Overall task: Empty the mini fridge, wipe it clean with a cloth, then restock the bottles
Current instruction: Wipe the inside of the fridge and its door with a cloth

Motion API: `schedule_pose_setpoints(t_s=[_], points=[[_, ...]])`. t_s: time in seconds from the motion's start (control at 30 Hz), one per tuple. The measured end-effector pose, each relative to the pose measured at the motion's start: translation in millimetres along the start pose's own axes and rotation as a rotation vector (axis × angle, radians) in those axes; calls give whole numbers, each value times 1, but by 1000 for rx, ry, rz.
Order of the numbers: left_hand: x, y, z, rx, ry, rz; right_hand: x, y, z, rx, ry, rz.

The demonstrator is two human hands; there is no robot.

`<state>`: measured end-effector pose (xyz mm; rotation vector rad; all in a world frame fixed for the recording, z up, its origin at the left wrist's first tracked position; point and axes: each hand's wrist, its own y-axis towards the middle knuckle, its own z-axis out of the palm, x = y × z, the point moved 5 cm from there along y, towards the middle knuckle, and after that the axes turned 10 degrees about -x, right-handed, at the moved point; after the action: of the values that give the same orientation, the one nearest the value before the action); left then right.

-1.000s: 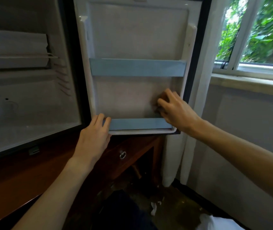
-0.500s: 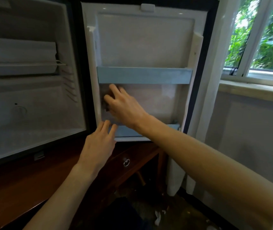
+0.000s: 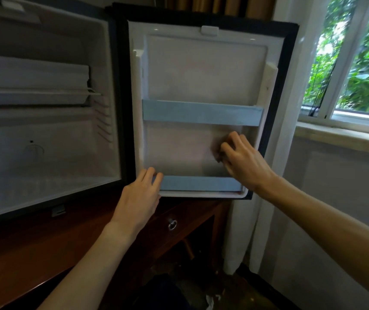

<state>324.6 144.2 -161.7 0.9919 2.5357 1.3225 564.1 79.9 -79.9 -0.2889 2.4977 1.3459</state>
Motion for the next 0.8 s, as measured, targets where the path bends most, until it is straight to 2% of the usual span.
schedule_pose_setpoints(t_s=[0.1,0.23,0.4,0.57,0.8], points=[[-2,1,1,7,32,3,24,23,8,-55,58,-11],[-3,1,2,11,63,-2,87,74,17,-187,161,-136],[-2,1,2,13,76,29,134,99,33,-88,177,-195],[-1,1,-2,14,56,66,94,68,16,-84,-14,-346],[1,-1,-1,-5,33,86,-4,6,-16,65,-131,-128]])
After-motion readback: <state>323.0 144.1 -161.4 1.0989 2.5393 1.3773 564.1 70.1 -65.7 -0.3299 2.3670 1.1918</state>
